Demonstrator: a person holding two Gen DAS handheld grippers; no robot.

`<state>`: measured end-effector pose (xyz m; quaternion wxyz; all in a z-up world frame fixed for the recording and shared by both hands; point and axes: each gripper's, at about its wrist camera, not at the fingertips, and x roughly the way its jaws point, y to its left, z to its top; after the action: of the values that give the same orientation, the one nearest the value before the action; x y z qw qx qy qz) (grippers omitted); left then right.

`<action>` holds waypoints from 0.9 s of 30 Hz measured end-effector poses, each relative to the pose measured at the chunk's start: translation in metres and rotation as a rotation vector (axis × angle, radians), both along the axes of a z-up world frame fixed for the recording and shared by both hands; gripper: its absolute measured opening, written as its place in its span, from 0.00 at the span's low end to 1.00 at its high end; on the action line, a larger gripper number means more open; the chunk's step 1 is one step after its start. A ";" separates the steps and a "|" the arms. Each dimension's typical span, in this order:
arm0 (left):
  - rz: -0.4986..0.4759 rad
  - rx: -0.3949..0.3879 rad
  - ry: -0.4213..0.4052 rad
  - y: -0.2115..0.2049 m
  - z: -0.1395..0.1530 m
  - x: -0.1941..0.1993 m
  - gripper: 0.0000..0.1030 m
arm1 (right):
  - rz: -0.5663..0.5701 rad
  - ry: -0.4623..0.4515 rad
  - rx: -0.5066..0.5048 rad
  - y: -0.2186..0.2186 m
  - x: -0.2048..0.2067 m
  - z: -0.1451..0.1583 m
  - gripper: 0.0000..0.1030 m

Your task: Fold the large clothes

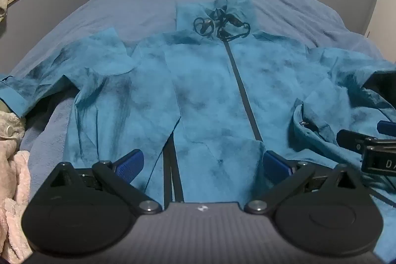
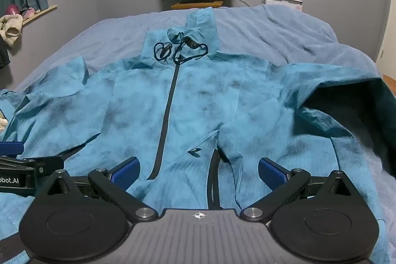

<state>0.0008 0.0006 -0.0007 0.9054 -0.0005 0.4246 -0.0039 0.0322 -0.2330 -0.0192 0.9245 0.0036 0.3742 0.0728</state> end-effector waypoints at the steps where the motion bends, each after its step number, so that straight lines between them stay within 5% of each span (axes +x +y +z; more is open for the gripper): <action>1: 0.001 -0.005 0.006 0.000 0.000 0.000 1.00 | 0.001 -0.002 -0.002 0.000 0.000 0.000 1.00; 27: -0.003 -0.014 0.030 0.000 -0.010 0.003 1.00 | 0.001 -0.004 -0.010 0.002 0.000 -0.004 1.00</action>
<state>0.0036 0.0003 -0.0106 0.8989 -0.0064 0.4380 -0.0084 0.0319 -0.2312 -0.0232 0.9251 -0.0015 0.3729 0.0715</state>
